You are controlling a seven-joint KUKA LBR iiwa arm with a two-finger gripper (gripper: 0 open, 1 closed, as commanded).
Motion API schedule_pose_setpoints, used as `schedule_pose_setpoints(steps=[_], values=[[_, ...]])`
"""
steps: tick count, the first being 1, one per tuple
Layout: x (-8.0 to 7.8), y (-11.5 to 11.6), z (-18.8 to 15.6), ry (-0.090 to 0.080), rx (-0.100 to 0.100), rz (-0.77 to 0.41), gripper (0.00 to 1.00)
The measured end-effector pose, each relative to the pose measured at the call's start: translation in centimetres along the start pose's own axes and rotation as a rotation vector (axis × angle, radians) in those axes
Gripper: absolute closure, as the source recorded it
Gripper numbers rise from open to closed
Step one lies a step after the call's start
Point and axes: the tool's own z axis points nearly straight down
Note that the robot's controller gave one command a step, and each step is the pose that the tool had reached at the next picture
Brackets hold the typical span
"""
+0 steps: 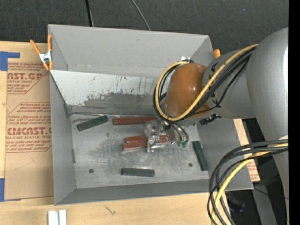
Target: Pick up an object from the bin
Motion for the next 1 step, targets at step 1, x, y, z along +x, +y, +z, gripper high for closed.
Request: schedule_pose_setpoints(steps=[1], values=[[0.00, 0.00, 0.00, 0.000, 0.000, 0.000, 1.00]])
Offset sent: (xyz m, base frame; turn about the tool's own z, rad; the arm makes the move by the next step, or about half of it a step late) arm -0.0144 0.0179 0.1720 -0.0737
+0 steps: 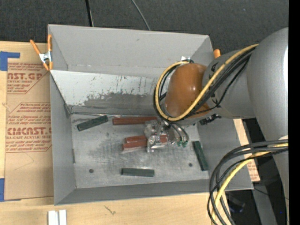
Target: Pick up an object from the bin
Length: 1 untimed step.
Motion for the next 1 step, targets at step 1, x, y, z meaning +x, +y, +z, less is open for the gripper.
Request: schedule_pose_setpoints(steps=[1], values=[[0.86, 1.94, -17.52, 0.004, 0.000, -0.074, 1.00]])
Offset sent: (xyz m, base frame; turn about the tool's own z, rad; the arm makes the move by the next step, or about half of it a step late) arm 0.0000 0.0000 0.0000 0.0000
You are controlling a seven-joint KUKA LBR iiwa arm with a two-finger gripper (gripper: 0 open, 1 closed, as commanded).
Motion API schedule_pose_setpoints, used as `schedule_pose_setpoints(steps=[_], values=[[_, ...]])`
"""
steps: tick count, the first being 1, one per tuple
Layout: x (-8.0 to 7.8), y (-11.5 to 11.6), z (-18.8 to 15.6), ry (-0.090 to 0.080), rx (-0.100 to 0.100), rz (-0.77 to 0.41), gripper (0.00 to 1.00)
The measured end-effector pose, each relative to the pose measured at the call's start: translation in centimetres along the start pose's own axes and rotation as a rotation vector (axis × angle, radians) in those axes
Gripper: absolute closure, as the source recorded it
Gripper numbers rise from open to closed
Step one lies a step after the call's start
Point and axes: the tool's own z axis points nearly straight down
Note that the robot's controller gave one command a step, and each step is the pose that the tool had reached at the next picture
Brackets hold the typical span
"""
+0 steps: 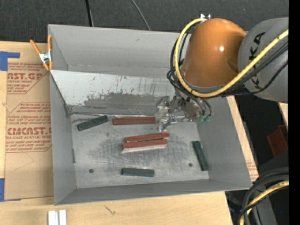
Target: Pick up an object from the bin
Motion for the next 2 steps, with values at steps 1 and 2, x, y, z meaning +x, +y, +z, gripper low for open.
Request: schedule_pose_setpoints(steps=[1, 2], values=[[0.14, 0.00, 0.31, 0.007, 0.000, 0.000, 0.00], [0.14, 0.00, 0.31, 0.007, -0.001, 0.000, 0.00]])
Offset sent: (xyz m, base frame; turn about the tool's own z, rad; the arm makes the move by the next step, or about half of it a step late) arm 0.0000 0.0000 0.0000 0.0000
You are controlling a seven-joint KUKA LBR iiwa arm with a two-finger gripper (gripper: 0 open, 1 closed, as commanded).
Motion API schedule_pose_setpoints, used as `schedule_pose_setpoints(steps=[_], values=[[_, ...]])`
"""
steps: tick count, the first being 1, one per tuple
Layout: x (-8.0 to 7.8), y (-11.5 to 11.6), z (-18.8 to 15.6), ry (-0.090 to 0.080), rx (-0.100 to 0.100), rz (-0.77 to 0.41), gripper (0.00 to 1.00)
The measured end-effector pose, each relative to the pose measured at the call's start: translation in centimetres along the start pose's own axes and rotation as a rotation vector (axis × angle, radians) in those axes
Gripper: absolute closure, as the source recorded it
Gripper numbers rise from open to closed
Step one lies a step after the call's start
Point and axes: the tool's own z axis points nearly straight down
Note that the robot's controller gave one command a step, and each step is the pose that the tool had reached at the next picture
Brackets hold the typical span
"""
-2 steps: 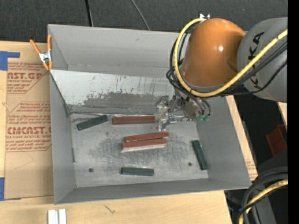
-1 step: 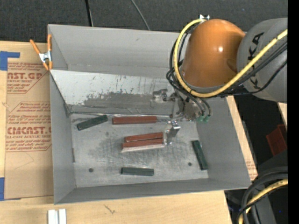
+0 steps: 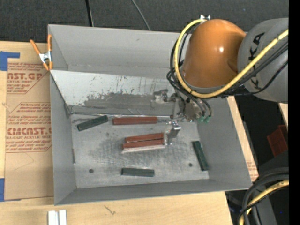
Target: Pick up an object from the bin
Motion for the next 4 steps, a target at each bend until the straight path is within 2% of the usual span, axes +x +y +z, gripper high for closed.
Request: schedule_pose_setpoints(steps=[1, 2, 3, 4], values=[[-0.5, -0.3, 4.9, -0.007, 0.000, 0.012, 0.00], [0.4, -2.2, 11.3, 0.001, -0.001, 0.116, 0.00], [-3.6, -0.7, 16.9, -0.020, 0.001, -0.021, 1.00], [-3.6, -0.7, 16.9, -0.020, 0.000, -0.021, 1.00]])
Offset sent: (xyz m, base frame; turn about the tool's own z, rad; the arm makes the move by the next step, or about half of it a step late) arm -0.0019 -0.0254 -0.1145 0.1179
